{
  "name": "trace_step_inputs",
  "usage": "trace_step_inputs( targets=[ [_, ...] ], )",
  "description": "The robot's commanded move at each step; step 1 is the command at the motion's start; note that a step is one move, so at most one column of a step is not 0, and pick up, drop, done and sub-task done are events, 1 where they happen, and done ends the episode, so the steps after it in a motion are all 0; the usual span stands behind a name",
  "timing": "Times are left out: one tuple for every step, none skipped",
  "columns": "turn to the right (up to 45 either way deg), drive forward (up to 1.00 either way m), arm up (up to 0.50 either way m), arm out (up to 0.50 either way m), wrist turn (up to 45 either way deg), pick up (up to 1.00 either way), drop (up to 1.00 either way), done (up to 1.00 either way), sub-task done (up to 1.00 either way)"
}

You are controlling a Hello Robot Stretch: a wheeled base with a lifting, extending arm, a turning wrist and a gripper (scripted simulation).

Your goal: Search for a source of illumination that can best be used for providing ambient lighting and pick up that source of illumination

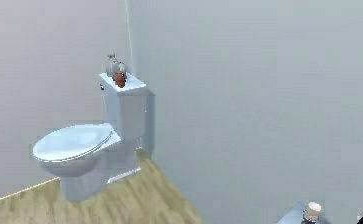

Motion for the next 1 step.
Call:
trace_step_inputs(
  targets=[
    [-42.0, 0.0, 0.0, 0.0, 0.0, 0.0, 0.0, 0.0, 0.0]
  ],
)
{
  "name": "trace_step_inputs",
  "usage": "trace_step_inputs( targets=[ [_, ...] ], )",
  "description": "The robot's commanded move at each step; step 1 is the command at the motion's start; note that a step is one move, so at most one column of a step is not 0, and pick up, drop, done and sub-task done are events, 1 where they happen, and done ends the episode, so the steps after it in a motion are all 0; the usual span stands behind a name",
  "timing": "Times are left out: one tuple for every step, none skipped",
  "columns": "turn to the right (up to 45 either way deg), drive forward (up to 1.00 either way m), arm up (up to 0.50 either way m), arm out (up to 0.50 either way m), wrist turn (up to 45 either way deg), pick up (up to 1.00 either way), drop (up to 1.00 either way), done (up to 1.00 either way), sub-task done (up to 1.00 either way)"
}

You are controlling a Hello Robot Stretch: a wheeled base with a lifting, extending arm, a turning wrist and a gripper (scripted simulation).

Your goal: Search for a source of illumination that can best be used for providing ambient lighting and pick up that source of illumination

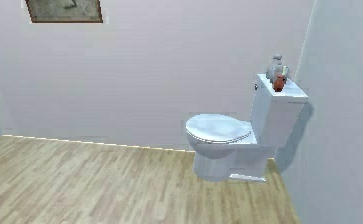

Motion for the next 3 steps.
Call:
trace_step_inputs(
  targets=[
    [0.0, 0.0, 0.5, 0.0, 0.0, 0.0, 0.0, 0.0, 0.0],
    [0.0, 0.0, 0.38, 0.0, 0.0, 0.0, 0.0, 0.0, 0.0],
    [0.0, 0.0, 0.0, 0.3, 0.0, 0.0, 0.0, 0.0, 0.0]
  ],
)
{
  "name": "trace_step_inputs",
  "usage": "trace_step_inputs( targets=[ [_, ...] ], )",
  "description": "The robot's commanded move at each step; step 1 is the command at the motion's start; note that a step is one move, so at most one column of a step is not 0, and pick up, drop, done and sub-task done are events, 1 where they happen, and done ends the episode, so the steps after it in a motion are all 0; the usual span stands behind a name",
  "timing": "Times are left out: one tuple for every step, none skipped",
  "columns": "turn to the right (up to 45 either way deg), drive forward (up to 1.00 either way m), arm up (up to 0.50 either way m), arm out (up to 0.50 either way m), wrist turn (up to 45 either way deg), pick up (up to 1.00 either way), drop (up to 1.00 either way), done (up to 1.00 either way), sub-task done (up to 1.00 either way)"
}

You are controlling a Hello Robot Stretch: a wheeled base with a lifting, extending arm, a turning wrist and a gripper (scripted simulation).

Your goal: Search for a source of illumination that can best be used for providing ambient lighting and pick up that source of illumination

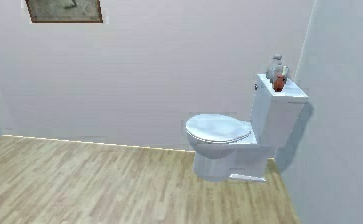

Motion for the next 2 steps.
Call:
trace_step_inputs(
  targets=[
    [0.0, 0.0, 0.0, 0.0, 45.0, 0.0, 0.0, 0.0, 0.0],
    [0.0, 0.0, 0.0, 0.0, 45.0, 0.0, 0.0, 0.0, 0.0]
  ],
)
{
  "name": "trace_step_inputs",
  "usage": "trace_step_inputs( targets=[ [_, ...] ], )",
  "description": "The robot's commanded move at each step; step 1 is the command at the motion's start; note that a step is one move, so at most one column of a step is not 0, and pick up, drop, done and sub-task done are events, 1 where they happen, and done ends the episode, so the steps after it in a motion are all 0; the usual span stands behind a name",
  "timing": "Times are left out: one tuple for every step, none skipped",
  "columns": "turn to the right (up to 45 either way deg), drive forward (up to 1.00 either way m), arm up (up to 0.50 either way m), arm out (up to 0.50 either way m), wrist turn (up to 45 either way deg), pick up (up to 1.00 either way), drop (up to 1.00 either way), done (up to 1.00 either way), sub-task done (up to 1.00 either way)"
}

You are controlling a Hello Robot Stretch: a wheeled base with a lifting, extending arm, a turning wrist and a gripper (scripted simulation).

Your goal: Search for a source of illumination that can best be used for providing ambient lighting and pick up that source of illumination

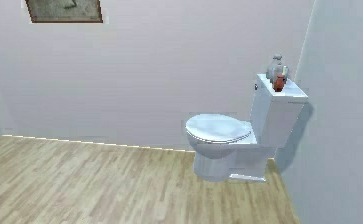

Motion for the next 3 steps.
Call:
trace_step_inputs(
  targets=[
    [0.0, 0.0, 0.0, 0.0, 45.0, 0.0, 0.0, 0.0, 0.0],
    [0.0, 0.0, 0.0, 0.0, 12.0, 0.0, 0.0, 0.0, 0.0],
    [0.0, 0.0, -0.3, 0.0, 0.0, 0.0, 0.0, 0.0, 0.0]
  ],
)
